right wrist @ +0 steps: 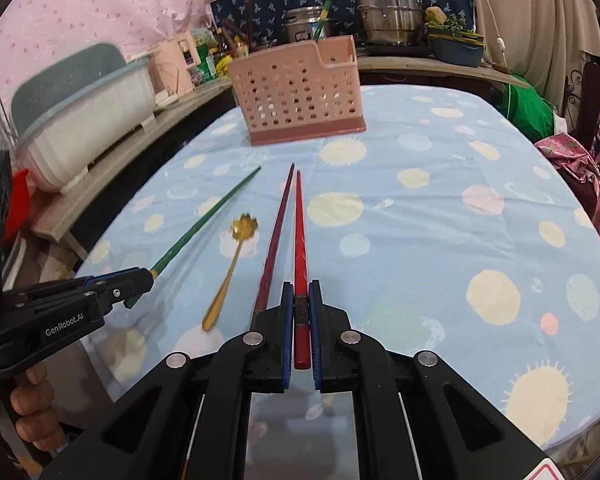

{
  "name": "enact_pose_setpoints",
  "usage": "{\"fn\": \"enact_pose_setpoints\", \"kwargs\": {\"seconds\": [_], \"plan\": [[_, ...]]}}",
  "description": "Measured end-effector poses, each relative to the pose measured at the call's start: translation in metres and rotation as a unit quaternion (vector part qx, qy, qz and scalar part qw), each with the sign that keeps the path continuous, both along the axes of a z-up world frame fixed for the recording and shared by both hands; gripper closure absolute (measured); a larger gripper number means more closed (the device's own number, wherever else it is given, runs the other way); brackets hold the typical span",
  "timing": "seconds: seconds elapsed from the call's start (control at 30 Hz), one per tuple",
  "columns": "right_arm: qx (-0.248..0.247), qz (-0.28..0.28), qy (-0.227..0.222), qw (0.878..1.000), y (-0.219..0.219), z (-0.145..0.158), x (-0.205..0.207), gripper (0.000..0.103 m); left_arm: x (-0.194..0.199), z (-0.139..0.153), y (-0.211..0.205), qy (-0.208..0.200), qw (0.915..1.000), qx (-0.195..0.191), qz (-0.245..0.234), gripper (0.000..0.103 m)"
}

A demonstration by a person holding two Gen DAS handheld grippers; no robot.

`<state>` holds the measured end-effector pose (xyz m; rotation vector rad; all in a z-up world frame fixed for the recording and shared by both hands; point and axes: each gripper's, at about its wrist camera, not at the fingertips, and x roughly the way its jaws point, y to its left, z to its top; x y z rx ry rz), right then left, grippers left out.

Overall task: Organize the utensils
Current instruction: 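Grasp the green chopstick with the left tool while the right tool grasps a red chopstick, then lift both chopsticks and lower them into the pink basket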

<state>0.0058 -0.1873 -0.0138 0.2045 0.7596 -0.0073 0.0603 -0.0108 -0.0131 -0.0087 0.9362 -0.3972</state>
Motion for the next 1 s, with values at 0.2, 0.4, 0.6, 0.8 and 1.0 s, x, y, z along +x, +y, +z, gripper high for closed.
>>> {"fn": "enact_pose_setpoints", "kwargs": {"seconds": [0.2,0.4,0.6,0.8,1.0], "plan": [[0.005,-0.017,-0.048,0.999,-0.018,0.039,0.004,0.096,0.004,0.034,0.007,-0.021,0.9993,-0.028,0.009,0.096],[0.015,-0.032,-0.092,0.995,-0.039,0.075,0.018,0.096,0.018,0.069,0.010,-0.059,0.9971,-0.045,0.018,0.096],[0.018,-0.038,-0.113,0.993,-0.051,0.091,0.035,0.096,0.039,0.094,0.009,-0.086,0.9946,-0.054,0.025,0.096],[0.015,-0.038,-0.130,0.991,-0.059,0.108,0.052,0.096,0.061,0.114,0.009,-0.108,0.9921,-0.055,0.033,0.096],[0.017,-0.035,-0.141,0.989,-0.065,0.125,0.069,0.096,0.078,0.132,0.010,-0.126,0.9896,-0.057,0.040,0.096]]}}
